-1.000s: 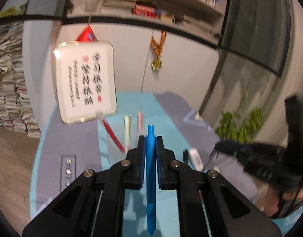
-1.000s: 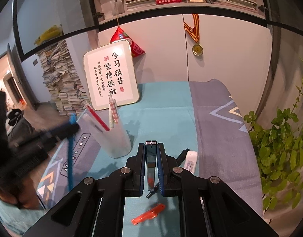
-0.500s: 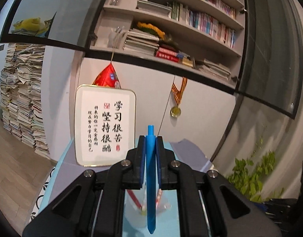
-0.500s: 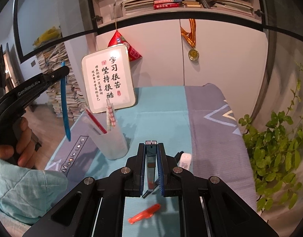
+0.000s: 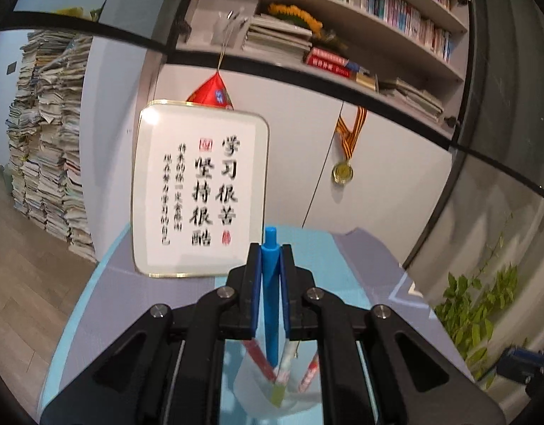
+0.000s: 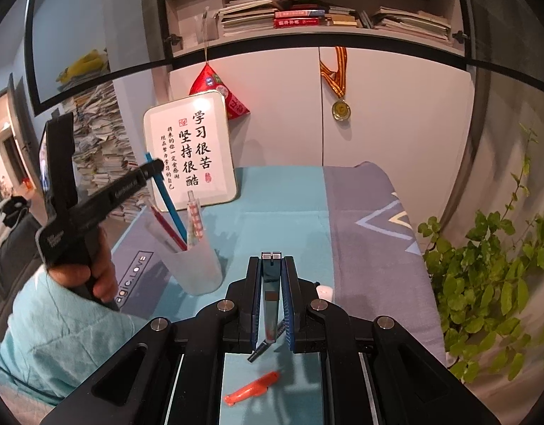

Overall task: Organize stationery
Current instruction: 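Carry the blue pen with left tool while right tool carries the silver pen to the cup, then drop the blue pen into the cup with left tool while right tool drops the silver pen, then move left tool to the black marker while right tool moves to the orange highlighter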

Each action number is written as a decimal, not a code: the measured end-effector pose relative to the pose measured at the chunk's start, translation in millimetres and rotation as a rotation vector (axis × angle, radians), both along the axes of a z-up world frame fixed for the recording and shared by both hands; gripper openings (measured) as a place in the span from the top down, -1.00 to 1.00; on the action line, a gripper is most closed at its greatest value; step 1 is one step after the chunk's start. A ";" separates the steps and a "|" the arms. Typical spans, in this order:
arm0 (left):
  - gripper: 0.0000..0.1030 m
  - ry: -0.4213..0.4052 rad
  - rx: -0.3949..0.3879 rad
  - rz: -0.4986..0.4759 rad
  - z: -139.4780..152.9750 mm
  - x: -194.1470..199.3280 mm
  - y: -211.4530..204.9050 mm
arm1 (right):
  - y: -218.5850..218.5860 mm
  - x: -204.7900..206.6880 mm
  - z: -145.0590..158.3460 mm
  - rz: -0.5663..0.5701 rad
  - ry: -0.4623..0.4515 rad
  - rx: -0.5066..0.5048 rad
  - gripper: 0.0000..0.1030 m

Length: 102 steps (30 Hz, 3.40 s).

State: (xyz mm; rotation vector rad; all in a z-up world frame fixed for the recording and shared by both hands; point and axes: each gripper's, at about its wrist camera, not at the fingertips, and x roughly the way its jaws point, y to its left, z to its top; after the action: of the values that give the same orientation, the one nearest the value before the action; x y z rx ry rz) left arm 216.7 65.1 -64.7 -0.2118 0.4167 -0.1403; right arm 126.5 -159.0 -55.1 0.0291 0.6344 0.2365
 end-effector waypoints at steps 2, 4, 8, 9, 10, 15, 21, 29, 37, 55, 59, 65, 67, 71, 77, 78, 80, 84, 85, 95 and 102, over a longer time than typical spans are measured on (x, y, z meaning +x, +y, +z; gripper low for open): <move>0.85 0.020 0.002 -0.011 -2.4 -2.5 1.0 | 3.5 3.1 0.1 0.008 0.002 -0.002 0.77; 0.85 0.044 0.009 -0.027 -4.2 -5.2 2.2 | 7.2 5.3 1.2 0.016 0.000 -0.005 0.77; 0.85 0.068 0.038 -0.048 -8.4 -11.6 1.2 | 16.9 9.0 6.5 0.037 -0.014 -0.012 0.77; 0.84 0.077 0.045 -0.058 -10.6 -12.4 0.7 | 19.9 10.2 8.3 0.042 -0.019 -0.012 0.77; 0.84 0.085 0.051 -0.067 -13.2 -13.6 -0.1 | 22.2 11.4 10.5 0.046 -0.024 -0.013 0.77; 0.84 0.106 0.080 -0.090 -20.1 -19.0 -0.9 | 38.6 16.1 26.0 0.073 -0.067 -0.015 0.77; 0.59 0.074 0.058 -0.088 -10.5 -41.7 14.2 | 66.1 21.0 46.9 0.122 -0.152 -0.033 0.77; 0.59 0.083 0.077 -0.072 -17.7 -72.2 37.8 | 105.4 39.5 52.1 0.192 -0.178 -0.052 0.77; 0.58 0.129 0.060 -0.091 -31.2 -79.8 48.0 | 125.8 63.0 31.4 0.200 -0.132 -0.090 0.77; 0.58 0.175 0.051 -0.129 -42.8 -74.5 43.4 | 130.0 81.9 -1.6 0.196 -0.016 -0.132 0.77; 0.58 0.184 0.054 -0.135 -45.0 -74.0 41.8 | 127.2 84.0 -7.6 0.190 0.011 -0.125 0.77; 0.58 0.195 0.060 -0.144 -47.1 -75.5 37.5 | 121.8 81.5 -11.0 0.192 0.030 -0.112 0.77; 0.58 0.195 0.062 -0.148 -46.9 -75.8 35.4 | 117.5 78.1 -10.5 0.189 0.029 -0.104 0.77; 0.58 0.203 0.073 -0.164 -48.0 -76.4 28.3 | 102.0 68.5 -3.6 0.166 0.010 -0.075 0.77; 0.58 0.198 0.088 -0.199 -47.9 -82.6 13.4 | 65.7 50.4 5.0 0.106 -0.014 -0.061 0.77; 0.58 0.193 0.089 -0.205 -47.5 -84.4 10.7 | 58.3 48.0 4.1 0.093 -0.011 -0.061 0.77; 0.58 0.187 0.096 -0.230 -46.6 -86.5 1.7 | 38.9 43.6 0.5 0.052 0.002 -0.053 0.77; 0.58 0.197 0.118 -0.282 -48.0 -85.6 -20.0 | -1.8 38.1 -13.1 -0.037 0.055 -0.014 0.77; 0.58 0.204 0.122 -0.300 -49.1 -84.5 -27.1 | -9.6 37.0 -16.2 -0.052 0.066 -0.007 0.77; 0.58 0.320 0.175 -0.451 -74.6 -64.1 -102.4 | -76.8 15.1 -48.7 -0.141 0.140 0.054 0.77; 0.59 0.437 0.200 -0.505 -102.9 -48.6 -135.2 | -96.4 7.9 -62.1 -0.137 0.159 0.101 0.76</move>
State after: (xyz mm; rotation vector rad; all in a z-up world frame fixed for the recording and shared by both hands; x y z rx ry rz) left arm 168.1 -70.2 -167.7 0.0682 0.9116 -0.5510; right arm 134.3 -255.4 -117.2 0.1898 0.7747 0.1348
